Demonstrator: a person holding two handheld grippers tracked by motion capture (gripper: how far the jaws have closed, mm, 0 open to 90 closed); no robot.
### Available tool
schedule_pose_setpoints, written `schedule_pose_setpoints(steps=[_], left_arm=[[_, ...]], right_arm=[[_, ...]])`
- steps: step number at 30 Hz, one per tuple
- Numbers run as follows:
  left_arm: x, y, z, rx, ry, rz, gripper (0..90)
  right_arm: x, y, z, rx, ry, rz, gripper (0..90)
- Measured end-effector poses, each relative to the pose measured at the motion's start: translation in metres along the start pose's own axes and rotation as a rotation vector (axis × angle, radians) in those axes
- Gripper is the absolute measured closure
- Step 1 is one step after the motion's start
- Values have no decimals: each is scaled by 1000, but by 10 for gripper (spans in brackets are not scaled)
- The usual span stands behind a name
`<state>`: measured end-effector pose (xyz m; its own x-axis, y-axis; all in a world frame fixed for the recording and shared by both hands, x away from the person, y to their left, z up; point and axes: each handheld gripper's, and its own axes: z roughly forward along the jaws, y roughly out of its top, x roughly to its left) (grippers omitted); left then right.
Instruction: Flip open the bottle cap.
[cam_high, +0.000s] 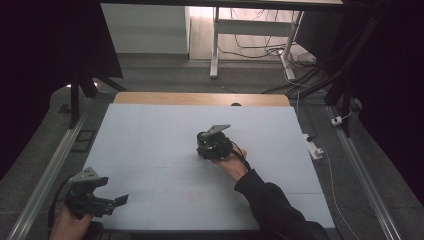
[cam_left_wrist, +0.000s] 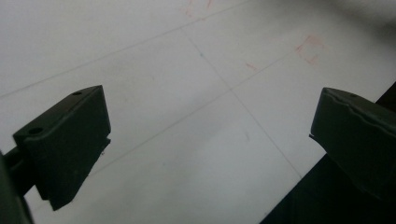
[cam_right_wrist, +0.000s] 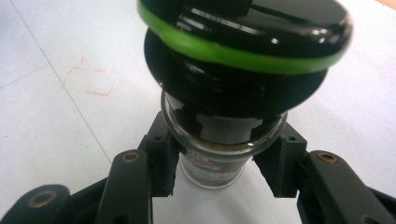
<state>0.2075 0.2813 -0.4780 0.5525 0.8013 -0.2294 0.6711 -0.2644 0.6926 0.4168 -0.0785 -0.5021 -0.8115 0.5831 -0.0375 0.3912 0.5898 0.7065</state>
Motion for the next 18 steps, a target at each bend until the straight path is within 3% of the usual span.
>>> schedule_pose_setpoints(steps=[10,15,18], left_arm=[[0,11,11,-18,-64,40,0],[-1,19,19,-36,-77,80,0],[-1,25,25,-47,-90,80,0]], right_arm=[[-1,0,0,2,10,-1,522],[-1,0,0,4,10,-2,522],[-1,0,0,5,11,-2,522]])
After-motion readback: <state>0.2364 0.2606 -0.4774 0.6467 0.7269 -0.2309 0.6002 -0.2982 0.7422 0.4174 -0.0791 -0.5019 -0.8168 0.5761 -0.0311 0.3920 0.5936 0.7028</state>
